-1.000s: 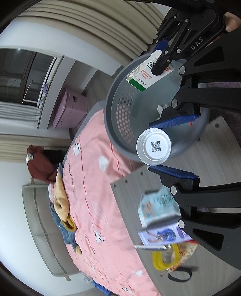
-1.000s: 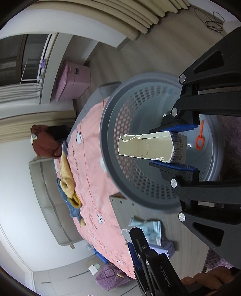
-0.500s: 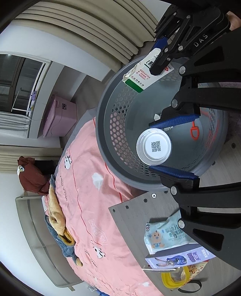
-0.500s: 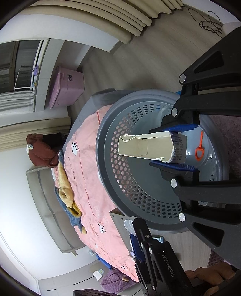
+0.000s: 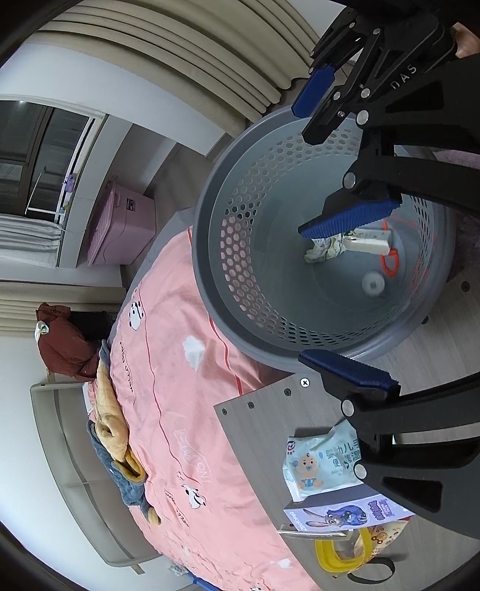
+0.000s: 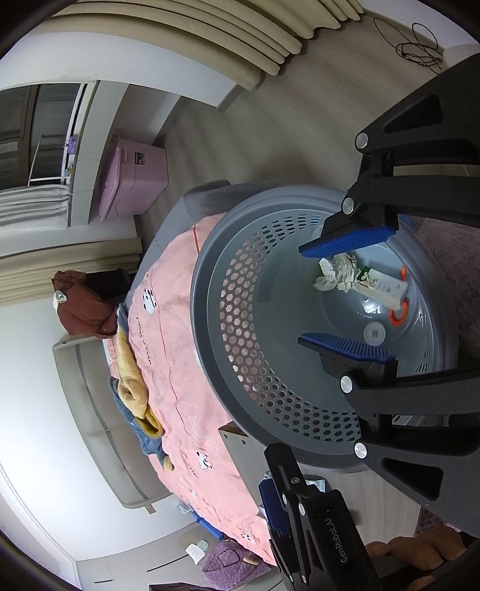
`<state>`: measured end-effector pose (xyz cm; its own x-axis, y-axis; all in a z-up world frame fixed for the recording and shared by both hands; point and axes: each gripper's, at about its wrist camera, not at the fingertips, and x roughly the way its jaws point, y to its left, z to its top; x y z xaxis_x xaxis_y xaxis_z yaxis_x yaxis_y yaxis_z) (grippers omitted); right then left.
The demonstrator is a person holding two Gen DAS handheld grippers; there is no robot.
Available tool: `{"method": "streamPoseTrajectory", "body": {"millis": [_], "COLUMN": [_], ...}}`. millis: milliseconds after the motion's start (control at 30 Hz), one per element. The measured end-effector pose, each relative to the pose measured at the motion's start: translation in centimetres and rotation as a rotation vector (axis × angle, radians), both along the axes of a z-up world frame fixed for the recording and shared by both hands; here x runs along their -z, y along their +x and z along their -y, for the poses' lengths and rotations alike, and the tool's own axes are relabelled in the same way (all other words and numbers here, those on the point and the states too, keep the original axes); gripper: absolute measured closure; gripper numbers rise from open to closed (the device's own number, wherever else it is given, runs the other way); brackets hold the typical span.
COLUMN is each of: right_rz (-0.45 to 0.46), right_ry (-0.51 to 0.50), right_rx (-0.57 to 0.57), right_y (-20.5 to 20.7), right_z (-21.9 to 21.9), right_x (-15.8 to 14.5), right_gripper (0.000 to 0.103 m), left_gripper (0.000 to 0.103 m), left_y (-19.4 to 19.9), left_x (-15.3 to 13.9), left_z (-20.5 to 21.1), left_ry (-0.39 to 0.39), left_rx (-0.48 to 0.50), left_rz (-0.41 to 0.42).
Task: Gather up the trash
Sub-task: 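Carry the carton and cap over the basket and open both grippers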
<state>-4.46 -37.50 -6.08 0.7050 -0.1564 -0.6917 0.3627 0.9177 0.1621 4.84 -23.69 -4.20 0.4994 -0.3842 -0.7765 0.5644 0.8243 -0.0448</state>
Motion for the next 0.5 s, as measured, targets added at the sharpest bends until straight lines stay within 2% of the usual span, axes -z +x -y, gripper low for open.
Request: {"method": "streamPoseTrajectory", "body": {"millis": [500], "right_rz": [0.004], "right_ry": [0.005], "right_rx": [-0.001], "right_y": [-0.4], "right_z": [-0.7], "right_x": [0.1], "right_gripper": [0.050], "left_gripper": [0.039], "left_y": [-0.4], "left_x": [-0.1], "left_z": [-1.6], "left_ry": [-0.005], "left_rx": [-0.044], "left_rz": [0.013]}}
